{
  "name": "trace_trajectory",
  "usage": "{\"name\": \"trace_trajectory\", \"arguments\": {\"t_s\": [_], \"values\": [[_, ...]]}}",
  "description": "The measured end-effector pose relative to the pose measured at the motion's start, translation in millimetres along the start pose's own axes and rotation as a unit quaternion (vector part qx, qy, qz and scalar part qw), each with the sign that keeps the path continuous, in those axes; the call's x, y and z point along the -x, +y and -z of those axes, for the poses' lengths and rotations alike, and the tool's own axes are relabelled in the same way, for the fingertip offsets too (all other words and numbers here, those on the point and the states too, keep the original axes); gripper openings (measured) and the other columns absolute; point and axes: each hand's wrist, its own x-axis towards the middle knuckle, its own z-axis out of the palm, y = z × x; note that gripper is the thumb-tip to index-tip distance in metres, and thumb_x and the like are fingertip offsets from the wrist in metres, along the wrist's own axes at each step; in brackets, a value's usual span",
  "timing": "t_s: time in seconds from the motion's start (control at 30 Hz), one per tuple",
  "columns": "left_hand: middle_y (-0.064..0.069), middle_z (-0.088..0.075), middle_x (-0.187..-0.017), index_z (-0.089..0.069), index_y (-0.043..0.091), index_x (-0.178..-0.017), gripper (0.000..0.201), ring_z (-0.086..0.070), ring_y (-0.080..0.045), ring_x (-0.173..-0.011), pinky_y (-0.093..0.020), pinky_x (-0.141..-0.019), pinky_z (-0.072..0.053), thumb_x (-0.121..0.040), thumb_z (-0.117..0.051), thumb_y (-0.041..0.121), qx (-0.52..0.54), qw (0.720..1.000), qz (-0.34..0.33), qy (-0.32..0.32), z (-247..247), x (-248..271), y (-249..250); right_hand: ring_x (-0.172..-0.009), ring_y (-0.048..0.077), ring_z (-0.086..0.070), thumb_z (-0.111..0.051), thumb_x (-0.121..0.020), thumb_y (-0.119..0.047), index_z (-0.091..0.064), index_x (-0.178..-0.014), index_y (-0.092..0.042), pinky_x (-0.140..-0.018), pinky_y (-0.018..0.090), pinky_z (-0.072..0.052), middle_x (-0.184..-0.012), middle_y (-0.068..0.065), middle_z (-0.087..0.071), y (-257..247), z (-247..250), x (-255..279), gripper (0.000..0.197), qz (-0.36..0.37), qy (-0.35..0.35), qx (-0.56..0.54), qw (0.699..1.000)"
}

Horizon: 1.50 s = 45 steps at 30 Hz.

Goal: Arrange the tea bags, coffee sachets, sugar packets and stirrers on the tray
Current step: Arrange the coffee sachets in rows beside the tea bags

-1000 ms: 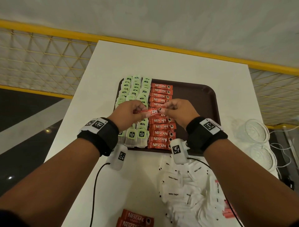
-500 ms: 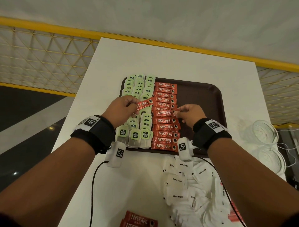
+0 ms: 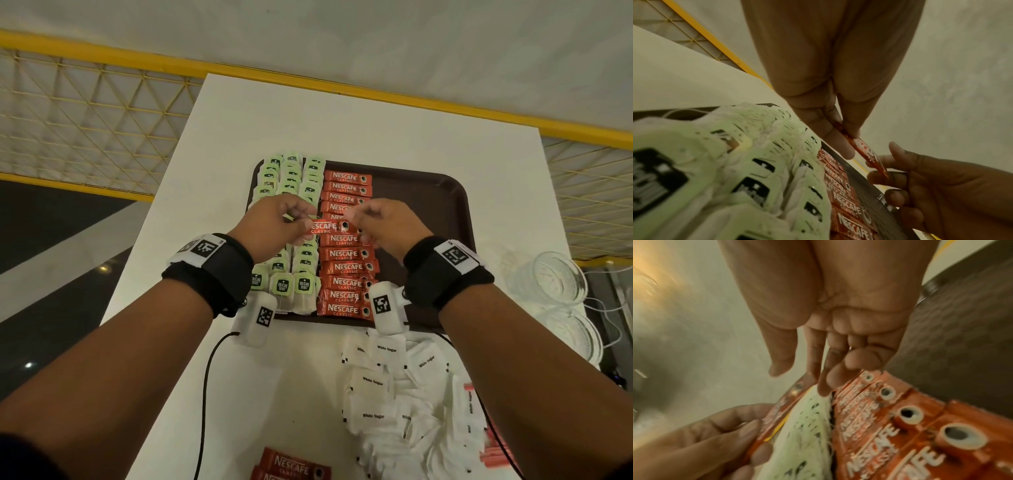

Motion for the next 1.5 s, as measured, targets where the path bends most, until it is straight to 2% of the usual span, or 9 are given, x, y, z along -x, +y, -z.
{"name": "trace_trajectory", "arguments": {"t_s": [0.07,0.2,0.37,0.53,0.83,1.0,1.13,1.33,1.5], "values": [[-0.013,-0.068,-0.102,-0.065,0.008,-0.115,0.02,-0.074,-0.02,-0.084,-0.025,-0.069,-0.06,-0.095,-0.061,0.008,0.0,1.0,-0.005,-0.004,-4,-2,4,-0.067,0.006,-0.062,-0.068,-0.09,-0.025,-0.068,-0.101,-0.014,-0.059,0.018,-0.049,-0.091,0.001,-0.069,-3,-2,0,0.016,0.008,-0.032,-0.032,0.999],[-0.001,-0.068,-0.106,-0.065,0.015,-0.115,0.019,-0.07,-0.019,-0.09,-0.036,-0.076,-0.061,-0.096,-0.061,0.016,-0.043,0.999,-0.024,-0.002,-6,-3,8,-0.062,0.008,-0.059,-0.069,-0.089,-0.016,-0.068,-0.1,-0.01,-0.051,0.014,-0.047,-0.085,0.004,-0.069,6,1,-5,0.013,-0.007,0.015,-0.068,0.998],[0.013,-0.065,-0.098,-0.065,0.02,-0.115,0.02,-0.066,-0.014,-0.087,-0.032,-0.075,-0.057,-0.097,-0.058,0.028,-0.117,0.993,-0.032,0.01,1,1,3,-0.073,0.011,-0.061,-0.069,-0.088,-0.022,-0.068,-0.097,-0.017,-0.064,0.021,-0.047,-0.096,0.002,-0.071,29,7,-18,0.01,-0.052,0.086,-0.024,0.995],[0.011,-0.065,-0.105,-0.067,0.021,-0.11,0.018,-0.06,-0.005,-0.08,-0.02,-0.068,-0.043,-0.097,-0.058,0.029,-0.178,0.983,-0.053,0.008,2,8,-5,-0.08,0.008,-0.062,-0.077,-0.08,-0.028,-0.065,-0.091,-0.017,-0.06,0.021,-0.044,-0.09,-0.004,-0.067,38,7,-30,0.02,-0.076,0.11,0.024,0.991],[0.015,-0.062,-0.093,-0.068,0.021,-0.106,0.016,-0.058,-0.003,-0.08,-0.021,-0.073,-0.046,-0.098,-0.057,0.03,-0.213,0.975,-0.052,-0.045,-3,43,-5,-0.089,0.016,-0.059,-0.068,-0.083,-0.05,-0.057,-0.1,-0.021,-0.074,0.032,-0.047,-0.098,-0.001,-0.061,41,15,-9,0.036,-0.076,0.163,0.174,0.968],[0.013,-0.063,-0.096,-0.068,0.022,-0.108,0.019,-0.054,0.002,-0.079,-0.017,-0.069,-0.039,-0.098,-0.055,0.032,-0.286,0.949,-0.051,-0.12,-18,96,-10,-0.078,0.011,-0.056,-0.064,-0.088,-0.046,-0.058,-0.09,-0.023,-0.072,0.031,-0.047,-0.084,-0.006,-0.058,27,0,60,0.024,0.012,0.08,0.23,0.97],[0.007,-0.066,-0.105,-0.068,0.021,-0.109,0.022,-0.059,-0.008,-0.087,-0.024,-0.076,-0.048,-0.098,-0.053,0.034,-0.316,0.93,-0.036,-0.184,-31,154,-25,-0.077,0.009,-0.055,-0.063,-0.089,-0.042,-0.06,-0.088,-0.025,-0.067,0.028,-0.047,-0.083,-0.007,-0.059,25,-26,127,0.018,0.088,-0.052,0.292,0.951],[0.004,-0.06,-0.115,-0.064,0.02,-0.121,0.034,-0.058,-0.01,-0.095,-0.027,-0.086,-0.05,-0.093,-0.062,0.04,-0.366,0.894,0.01,-0.257,-55,224,-50,-0.085,0.013,-0.056,-0.06,-0.088,-0.051,-0.064,-0.093,-0.025,-0.075,0.032,-0.046,-0.091,-0.006,-0.062,45,-72,191,0.027,0.149,-0.207,0.419,0.871],[0.002,-0.052,-0.123,-0.057,0.022,-0.127,0.053,-0.05,-0.017,-0.109,-0.033,-0.094,-0.045,-0.082,-0.073,0.042,-0.436,0.868,-0.013,-0.235,-71,250,-68,-0.097,0.023,-0.058,-0.057,-0.092,-0.042,-0.062,-0.105,-0.016,-0.079,0.033,-0.048,-0.102,0.003,-0.062,56,-111,226,0.029,0.177,-0.252,0.483,0.82]]}}
